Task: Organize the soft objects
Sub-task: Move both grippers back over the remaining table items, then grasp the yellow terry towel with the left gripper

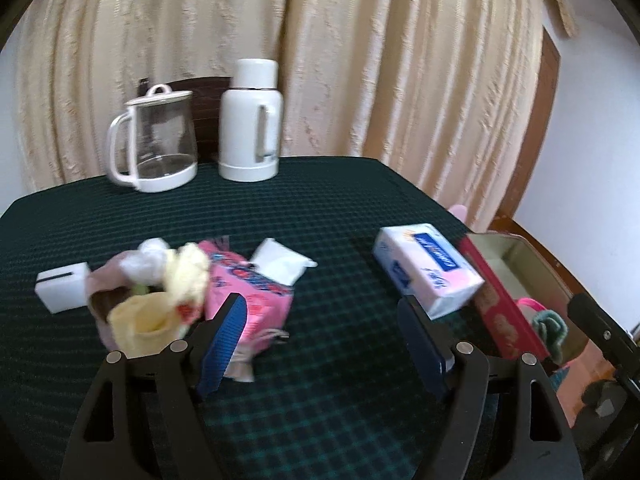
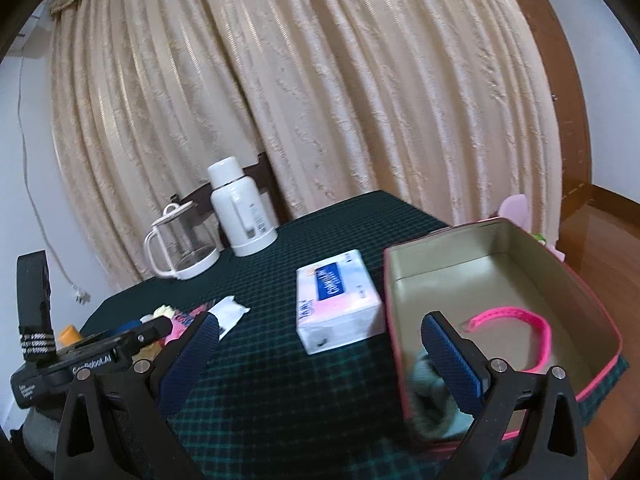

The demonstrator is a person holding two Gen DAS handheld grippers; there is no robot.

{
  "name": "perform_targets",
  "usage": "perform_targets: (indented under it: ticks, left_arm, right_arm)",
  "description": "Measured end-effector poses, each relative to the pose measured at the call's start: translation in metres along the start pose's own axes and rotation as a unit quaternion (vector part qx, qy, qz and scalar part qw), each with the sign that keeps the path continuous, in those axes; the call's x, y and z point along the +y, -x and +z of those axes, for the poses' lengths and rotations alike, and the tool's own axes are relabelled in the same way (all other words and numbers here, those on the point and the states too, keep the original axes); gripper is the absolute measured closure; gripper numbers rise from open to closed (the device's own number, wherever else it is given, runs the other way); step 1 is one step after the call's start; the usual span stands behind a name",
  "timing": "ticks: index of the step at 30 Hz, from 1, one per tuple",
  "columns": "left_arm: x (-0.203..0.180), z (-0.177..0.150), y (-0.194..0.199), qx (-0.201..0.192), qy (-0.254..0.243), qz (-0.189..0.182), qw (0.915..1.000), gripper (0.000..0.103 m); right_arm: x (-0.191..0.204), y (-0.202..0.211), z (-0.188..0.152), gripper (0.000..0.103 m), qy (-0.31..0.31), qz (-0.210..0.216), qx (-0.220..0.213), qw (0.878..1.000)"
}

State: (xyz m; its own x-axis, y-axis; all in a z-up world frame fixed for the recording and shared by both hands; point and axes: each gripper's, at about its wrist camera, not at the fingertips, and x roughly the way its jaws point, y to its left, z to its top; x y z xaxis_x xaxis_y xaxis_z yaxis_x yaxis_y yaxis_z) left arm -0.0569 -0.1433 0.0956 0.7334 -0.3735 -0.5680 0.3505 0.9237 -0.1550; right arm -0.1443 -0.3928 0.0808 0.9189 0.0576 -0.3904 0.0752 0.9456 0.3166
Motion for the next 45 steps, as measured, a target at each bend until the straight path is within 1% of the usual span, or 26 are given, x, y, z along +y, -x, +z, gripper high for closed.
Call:
perform_targets:
  ticks: [6,11,17,21,28,36,38,39,40,41,43,45]
  left_arm:
    - [0.037,0.000,0.005,-0.002,0.024,0.030,0.9992,0.024]
    - [0.071,-0.003,0.004,0.001,0.043,0.069,0.9967,0.023]
    - [0.102,-0.007,-0.003,0.010,0.064,0.091,0.9938,0.023]
    - [0.113,-0.010,-0.012,0.020,0.065,0.099,0.9928,0.023]
    - [0.121,-0.012,-0.030,0.035,0.057,0.103,0.9924,0.023]
    - [0.128,-0.015,-0.041,0.042,0.065,0.096,0.9924,0.023]
    - [0.129,-0.016,-0.042,0.043,0.066,0.093,0.9925,0.026]
    - [0.129,-0.017,-0.043,0.043,0.066,0.092,0.9926,0.029]
    - [0.129,-0.018,-0.044,0.043,0.064,0.092,0.9928,0.036]
    - [0.129,-0.019,-0.045,0.044,0.062,0.090,0.9930,0.040]
    - [0.127,-0.021,-0.047,0.048,0.058,0.083,0.9937,0.060]
    - [0.126,-0.022,-0.048,0.050,0.055,0.077,0.9942,0.065]
  right_arm:
    - [0.018,-0.010,-0.002,0.000,0.010,0.019,0.020,1.000]
    - [0.035,-0.020,-0.004,0.000,0.022,0.032,0.035,0.999]
    - [0.049,-0.031,-0.010,0.000,0.032,0.042,0.056,0.997]
    - [0.055,-0.038,-0.014,0.000,0.033,0.046,0.070,0.996]
    - [0.065,-0.052,-0.019,0.000,0.031,0.057,0.094,0.993]
    - [0.079,-0.071,-0.021,0.000,0.034,0.072,0.124,0.989]
    - [0.082,-0.078,-0.022,0.000,0.032,0.075,0.134,0.988]
    - [0.084,-0.081,-0.023,0.000,0.031,0.077,0.140,0.987]
    - [0.085,-0.084,-0.024,0.000,0.029,0.080,0.145,0.986]
    - [0.087,-0.088,-0.025,0.000,0.027,0.082,0.151,0.985]
    - [0.090,-0.093,-0.026,0.000,0.024,0.085,0.159,0.983]
    - [0.093,-0.100,-0.026,0.000,0.021,0.088,0.168,0.982]
